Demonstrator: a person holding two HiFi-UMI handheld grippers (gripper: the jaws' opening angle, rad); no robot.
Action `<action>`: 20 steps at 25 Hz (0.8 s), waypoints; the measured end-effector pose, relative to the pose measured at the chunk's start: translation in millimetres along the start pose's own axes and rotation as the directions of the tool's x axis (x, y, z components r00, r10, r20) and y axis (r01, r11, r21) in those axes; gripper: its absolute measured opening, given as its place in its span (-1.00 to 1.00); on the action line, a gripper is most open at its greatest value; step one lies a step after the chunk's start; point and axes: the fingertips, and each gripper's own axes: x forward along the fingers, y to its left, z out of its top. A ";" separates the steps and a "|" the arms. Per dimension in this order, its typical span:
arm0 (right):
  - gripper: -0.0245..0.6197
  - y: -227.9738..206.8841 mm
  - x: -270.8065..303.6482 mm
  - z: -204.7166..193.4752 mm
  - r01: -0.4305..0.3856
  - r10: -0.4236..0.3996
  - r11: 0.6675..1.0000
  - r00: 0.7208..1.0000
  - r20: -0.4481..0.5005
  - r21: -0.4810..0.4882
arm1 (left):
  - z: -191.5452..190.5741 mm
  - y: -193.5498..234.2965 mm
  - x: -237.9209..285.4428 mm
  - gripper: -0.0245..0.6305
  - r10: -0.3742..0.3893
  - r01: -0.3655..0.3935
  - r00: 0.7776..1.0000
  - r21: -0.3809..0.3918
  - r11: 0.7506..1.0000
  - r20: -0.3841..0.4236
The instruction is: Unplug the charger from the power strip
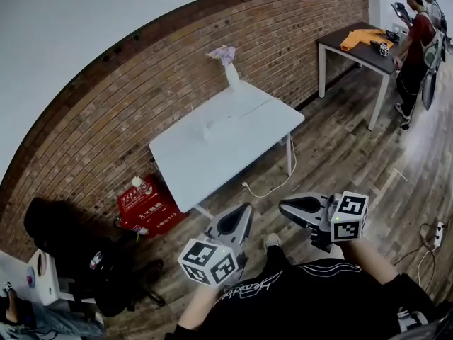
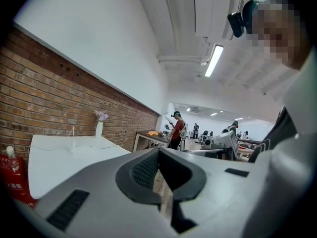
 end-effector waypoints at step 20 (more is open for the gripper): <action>-0.93 -268.8 178.2 72.6 0.060 -0.052 0.997 0.991 -0.125 0.055 | 67.3 298.7 168.7 -0.91 0.049 -0.051 0.998 -0.106 0.993 -0.027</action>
